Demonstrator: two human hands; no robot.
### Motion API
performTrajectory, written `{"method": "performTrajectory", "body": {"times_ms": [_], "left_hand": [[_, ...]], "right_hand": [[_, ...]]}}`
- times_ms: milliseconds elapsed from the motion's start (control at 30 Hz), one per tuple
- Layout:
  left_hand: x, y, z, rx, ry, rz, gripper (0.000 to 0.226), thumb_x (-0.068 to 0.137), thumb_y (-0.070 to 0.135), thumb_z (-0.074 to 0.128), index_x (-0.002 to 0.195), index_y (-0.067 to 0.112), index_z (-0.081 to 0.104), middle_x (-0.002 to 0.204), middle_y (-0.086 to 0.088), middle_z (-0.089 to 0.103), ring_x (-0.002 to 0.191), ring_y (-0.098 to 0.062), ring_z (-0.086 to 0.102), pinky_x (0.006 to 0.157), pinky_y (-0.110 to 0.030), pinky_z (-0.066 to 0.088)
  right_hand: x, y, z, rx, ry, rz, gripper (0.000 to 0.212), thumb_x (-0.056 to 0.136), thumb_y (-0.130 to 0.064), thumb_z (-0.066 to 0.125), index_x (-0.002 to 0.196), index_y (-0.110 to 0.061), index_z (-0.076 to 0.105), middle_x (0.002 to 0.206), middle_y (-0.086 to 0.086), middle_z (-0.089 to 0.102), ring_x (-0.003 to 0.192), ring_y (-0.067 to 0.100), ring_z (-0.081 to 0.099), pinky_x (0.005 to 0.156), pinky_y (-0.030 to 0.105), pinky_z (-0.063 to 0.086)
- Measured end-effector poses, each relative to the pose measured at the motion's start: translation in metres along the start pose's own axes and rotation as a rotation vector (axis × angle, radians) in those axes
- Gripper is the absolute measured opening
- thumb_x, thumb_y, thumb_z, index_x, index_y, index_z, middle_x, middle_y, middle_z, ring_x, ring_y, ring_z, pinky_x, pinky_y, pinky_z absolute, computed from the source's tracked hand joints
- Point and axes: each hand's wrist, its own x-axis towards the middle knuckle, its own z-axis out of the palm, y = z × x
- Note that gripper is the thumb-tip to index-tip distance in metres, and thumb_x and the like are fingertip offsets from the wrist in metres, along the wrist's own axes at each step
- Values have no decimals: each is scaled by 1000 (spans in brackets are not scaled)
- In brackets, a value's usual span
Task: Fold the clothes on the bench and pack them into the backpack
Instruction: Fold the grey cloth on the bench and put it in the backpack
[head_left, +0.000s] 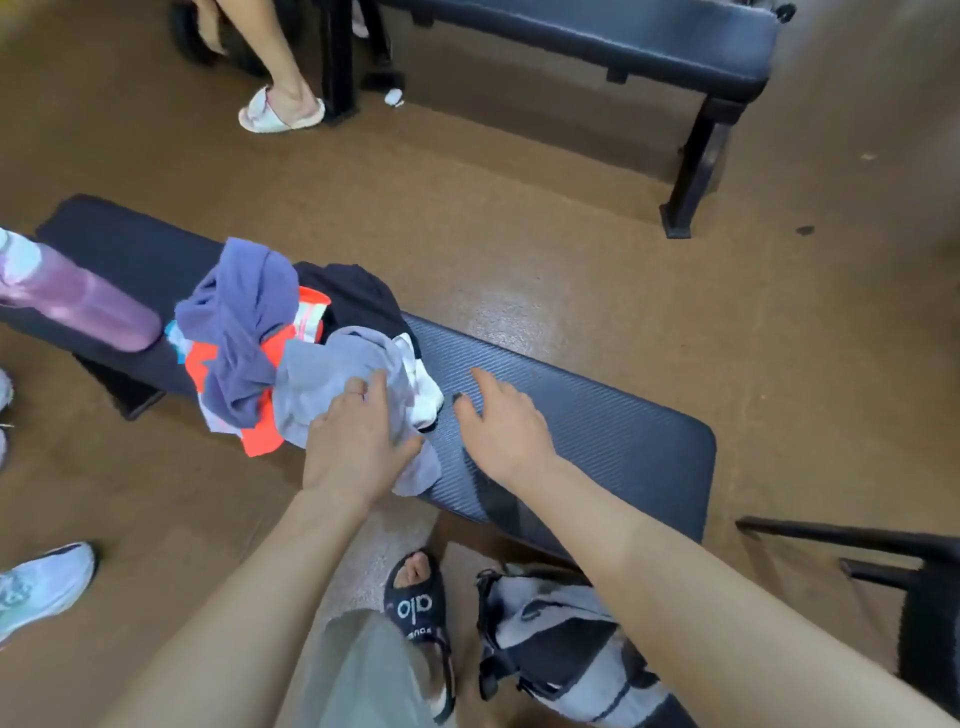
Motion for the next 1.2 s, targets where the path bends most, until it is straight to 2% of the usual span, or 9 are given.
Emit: {"method": "performTrajectory", "body": {"times_ms": [133, 233, 300, 433, 533, 600, 767, 1033, 1200], "left_hand": [[18, -8, 59, -118, 153, -92, 16, 95, 25, 55, 93, 13, 46, 86, -9, 56, 81, -36, 58, 58, -38, 36], [16, 5, 89, -294, 259, -64, 18, 97, 23, 52, 83, 17, 41, 73, -3, 53, 72, -30, 53, 59, -42, 39], [11, 22, 100, -479, 304, -22, 21, 97, 23, 54, 80, 18, 42, 67, 0, 51, 65, -17, 50, 63, -34, 41], [-8, 69, 108, -703, 372, 110, 26, 98, 18, 56, 78, 17, 40, 63, 3, 41, 57, -9, 37, 55, -25, 31], [-28, 100, 111, -796, 363, 204, 23, 99, 14, 56, 81, 14, 42, 65, 5, 40, 57, -8, 36, 54, -21, 31], [-43, 116, 109, -812, 302, 249, 22, 98, 15, 56, 82, 14, 42, 65, 4, 41, 59, -8, 36, 56, -23, 32], [-73, 139, 104, -773, 259, 402, 25, 98, 17, 58, 79, 19, 42, 65, 3, 42, 61, -9, 38, 57, -29, 32], [-109, 167, 118, -821, 170, 564, 15, 100, 25, 55, 87, 18, 51, 70, 7, 52, 61, -9, 44, 57, -29, 36], [-119, 169, 131, -774, 97, 626, 7, 99, 27, 58, 94, 24, 55, 77, 9, 58, 65, -8, 52, 60, -25, 41]], "right_hand": [[45, 33, 48, 195, -3, -77, 58, 104, -46, 35, 156, -21, 30, 154, 6, 43, 136, 30, 43, 109, 47, 39], [58, 51, 70, 324, 1, -161, 56, 103, -47, 38, 154, -24, 34, 149, 4, 48, 134, 26, 46, 109, 47, 40], [61, 59, 78, 432, 9, -187, 52, 102, -47, 42, 150, -27, 41, 141, 2, 55, 129, 22, 50, 109, 44, 41], [54, 77, 69, 774, -6, -112, 27, 97, -48, 48, 105, -30, 66, 106, -4, 68, 105, 21, 64, 98, 47, 53], [34, 93, 47, 952, -92, -61, 26, 96, -39, 53, 79, -23, 63, 82, 0, 67, 79, 19, 63, 70, 34, 54], [11, 106, 33, 974, -79, -68, 29, 94, -30, 54, 67, -23, 59, 69, 0, 61, 70, 17, 56, 60, 30, 42], [-34, 133, 10, 934, 36, -100, 33, 91, -18, 54, 59, -21, 47, 61, -2, 48, 61, 14, 45, 57, 29, 35], [-91, 160, 10, 1013, 141, -60, 37, 87, -44, 65, 57, -23, 56, 64, 2, 58, 68, 21, 57, 67, 35, 44], [-104, 180, 13, 881, 336, -120, 40, 96, -20, 61, 58, -17, 49, 57, -4, 48, 59, 10, 47, 59, 27, 39]]}}
